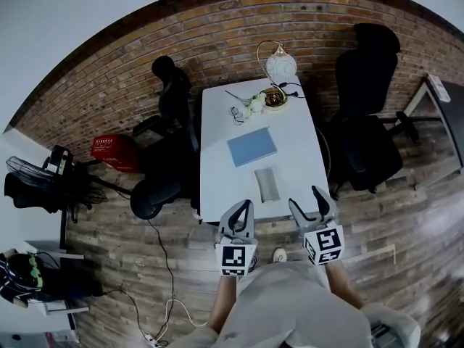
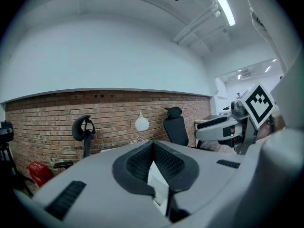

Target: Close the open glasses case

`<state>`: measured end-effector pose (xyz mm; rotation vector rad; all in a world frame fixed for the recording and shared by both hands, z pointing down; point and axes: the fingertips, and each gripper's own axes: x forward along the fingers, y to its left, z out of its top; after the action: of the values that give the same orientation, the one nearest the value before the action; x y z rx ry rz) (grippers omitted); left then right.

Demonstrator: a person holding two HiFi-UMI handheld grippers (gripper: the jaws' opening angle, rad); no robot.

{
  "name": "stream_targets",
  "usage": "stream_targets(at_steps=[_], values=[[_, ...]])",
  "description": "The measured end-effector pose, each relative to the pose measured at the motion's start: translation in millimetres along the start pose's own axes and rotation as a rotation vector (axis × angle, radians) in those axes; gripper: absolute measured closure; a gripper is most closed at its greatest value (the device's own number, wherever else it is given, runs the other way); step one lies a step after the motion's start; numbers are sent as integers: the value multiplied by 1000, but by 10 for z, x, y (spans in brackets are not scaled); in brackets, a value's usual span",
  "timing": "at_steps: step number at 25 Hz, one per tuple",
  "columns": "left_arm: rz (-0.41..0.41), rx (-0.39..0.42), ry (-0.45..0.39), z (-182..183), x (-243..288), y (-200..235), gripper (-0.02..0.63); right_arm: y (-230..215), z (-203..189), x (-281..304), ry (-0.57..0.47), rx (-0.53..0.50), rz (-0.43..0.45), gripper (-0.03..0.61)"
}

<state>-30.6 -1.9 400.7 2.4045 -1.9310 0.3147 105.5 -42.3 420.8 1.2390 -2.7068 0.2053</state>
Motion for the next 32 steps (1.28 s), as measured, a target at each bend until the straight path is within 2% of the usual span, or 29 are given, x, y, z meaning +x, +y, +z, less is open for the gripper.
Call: stream_targets(at_steps=[9, 15, 23, 32], values=[[28, -9, 24, -21, 9, 51, 611, -10, -4, 136, 3, 15, 29, 276], [16, -5, 25, -71, 50, 97, 611, -26, -21, 167, 5, 13, 9, 276], [-40, -9, 14, -86, 360, 179, 611, -178, -8, 332, 9, 14, -42, 276], [-140, -15, 12, -171, 822, 294, 611, -376, -57, 652, 33, 30, -111, 276]])
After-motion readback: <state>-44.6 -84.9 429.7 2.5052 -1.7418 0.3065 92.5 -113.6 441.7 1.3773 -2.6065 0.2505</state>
